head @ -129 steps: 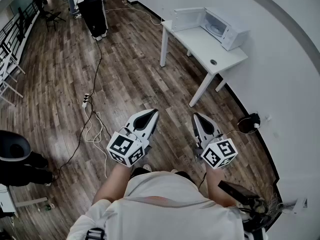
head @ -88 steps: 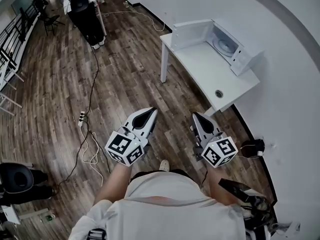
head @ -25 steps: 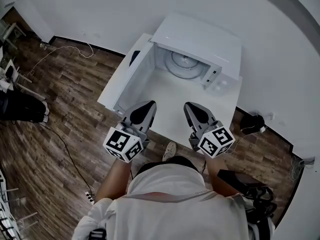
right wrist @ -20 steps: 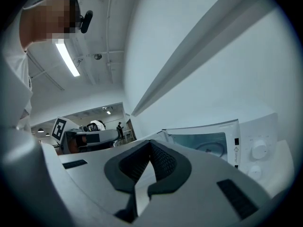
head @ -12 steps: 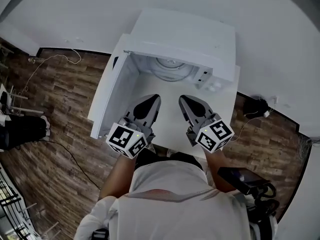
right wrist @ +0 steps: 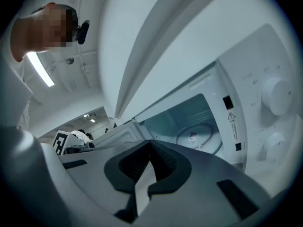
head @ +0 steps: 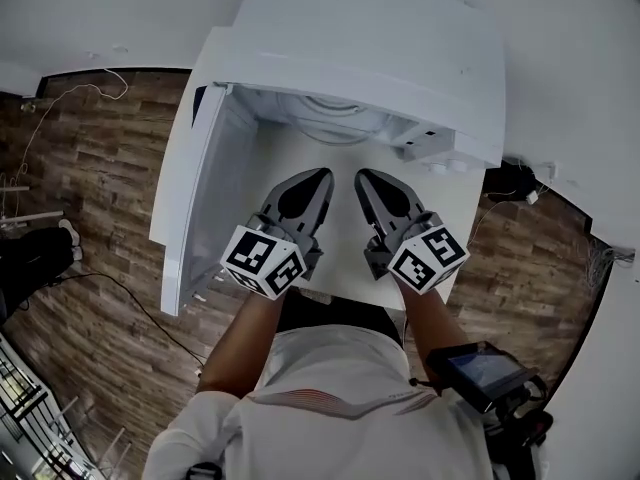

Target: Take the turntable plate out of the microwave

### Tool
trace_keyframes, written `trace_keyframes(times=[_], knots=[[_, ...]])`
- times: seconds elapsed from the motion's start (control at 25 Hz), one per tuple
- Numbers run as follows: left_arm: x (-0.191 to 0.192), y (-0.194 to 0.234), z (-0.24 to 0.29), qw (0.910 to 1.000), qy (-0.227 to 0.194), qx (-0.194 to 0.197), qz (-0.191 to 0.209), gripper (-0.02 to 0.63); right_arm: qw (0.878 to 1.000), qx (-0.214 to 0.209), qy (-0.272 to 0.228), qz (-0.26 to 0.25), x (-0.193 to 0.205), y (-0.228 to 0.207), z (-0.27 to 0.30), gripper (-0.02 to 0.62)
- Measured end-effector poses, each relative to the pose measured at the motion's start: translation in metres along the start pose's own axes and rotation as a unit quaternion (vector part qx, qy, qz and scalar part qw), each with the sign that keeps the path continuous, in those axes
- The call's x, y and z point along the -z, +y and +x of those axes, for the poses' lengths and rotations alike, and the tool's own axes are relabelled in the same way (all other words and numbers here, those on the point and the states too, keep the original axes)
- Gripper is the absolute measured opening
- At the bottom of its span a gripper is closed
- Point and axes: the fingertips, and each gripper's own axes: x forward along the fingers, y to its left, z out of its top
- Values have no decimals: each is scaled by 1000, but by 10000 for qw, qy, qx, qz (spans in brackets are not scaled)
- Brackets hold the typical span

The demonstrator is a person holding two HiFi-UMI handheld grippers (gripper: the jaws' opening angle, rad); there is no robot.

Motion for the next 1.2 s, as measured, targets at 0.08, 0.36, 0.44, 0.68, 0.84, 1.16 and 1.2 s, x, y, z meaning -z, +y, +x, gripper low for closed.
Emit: trace_keyframes(times=[0.08, 0.36, 0.44, 0.68, 0.84, 1.16, 1.2], knots=[[13, 21, 7, 9995, 44, -105, -311, 11, 9995, 111, 78, 269, 14, -15, 14, 3], [59, 43, 25, 9977, 297, -210, -566, 11, 9986, 186, 284, 397, 57, -43, 25, 3], [69, 47, 27, 9980, 404, -273, -412, 11, 9990, 195, 410, 8, 68, -44, 26, 3], [82, 68, 36, 9927, 361, -351, -1092, 11, 9977, 168, 318, 575, 83, -59, 37, 3], [82, 81, 47, 9808, 272, -369, -1893, 11, 9867, 288, -16, 1597, 81, -78, 44, 3], [84, 91, 57, 9493, 81, -266, -3132, 11, 9472, 344, -455, 3156, 80, -101, 50, 3], [84, 92, 57, 9455, 46, -253, -3245, 11, 9420, 342, -504, 3300, 80, -103, 50, 3]])
